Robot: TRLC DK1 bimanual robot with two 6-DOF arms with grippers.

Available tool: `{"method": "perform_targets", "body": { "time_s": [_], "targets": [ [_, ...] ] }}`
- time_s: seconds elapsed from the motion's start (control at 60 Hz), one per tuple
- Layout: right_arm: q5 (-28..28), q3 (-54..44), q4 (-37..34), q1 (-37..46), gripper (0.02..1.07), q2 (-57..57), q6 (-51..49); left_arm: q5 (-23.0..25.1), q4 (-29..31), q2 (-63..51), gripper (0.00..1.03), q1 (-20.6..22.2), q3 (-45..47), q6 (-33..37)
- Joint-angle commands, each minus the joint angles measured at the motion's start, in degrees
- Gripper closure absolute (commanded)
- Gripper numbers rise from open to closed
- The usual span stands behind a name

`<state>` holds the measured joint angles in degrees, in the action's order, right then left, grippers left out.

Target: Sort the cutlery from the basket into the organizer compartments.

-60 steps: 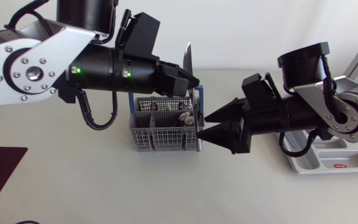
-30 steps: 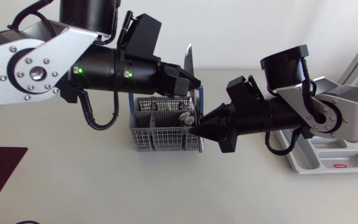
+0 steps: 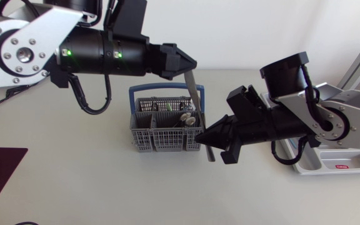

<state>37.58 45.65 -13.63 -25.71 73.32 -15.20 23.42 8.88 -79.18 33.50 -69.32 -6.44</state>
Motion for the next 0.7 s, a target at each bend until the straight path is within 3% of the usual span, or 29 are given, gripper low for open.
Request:
{"method": "perform_targets", "body": {
  "time_s": [0.0,0.117,0.3,0.483,0.683],
  "targets": [
    [-0.7,-2.3,-1.9,1.8,1.01,-2.5,-1.6,-2.7,-1.0,2.0,0.31,-1.8,-3.0,0.0],
    [-0.8,-3.5,-4.4,5.8,1.01,-4.7,-3.4,-4.7,-0.9,3.3,0.29,-4.1,-3.7,0.9],
    [-0.6,-4.0,-10.2,16.7,1.01,-8.4,-8.4,-12.7,-0.8,5.8,0.29,-4.1,-2.6,7.7],
    [-0.4,-2.8,-13.3,31.1,1.01,-8.7,-14.0,-18.9,1.1,5.0,0.29,-1.0,0.1,13.6],
    [-0.6,1.5,-13.9,48.9,1.01,-1.1,-21.5,-25.4,5.5,1.0,0.29,3.6,1.5,18.8]
  ]
}}
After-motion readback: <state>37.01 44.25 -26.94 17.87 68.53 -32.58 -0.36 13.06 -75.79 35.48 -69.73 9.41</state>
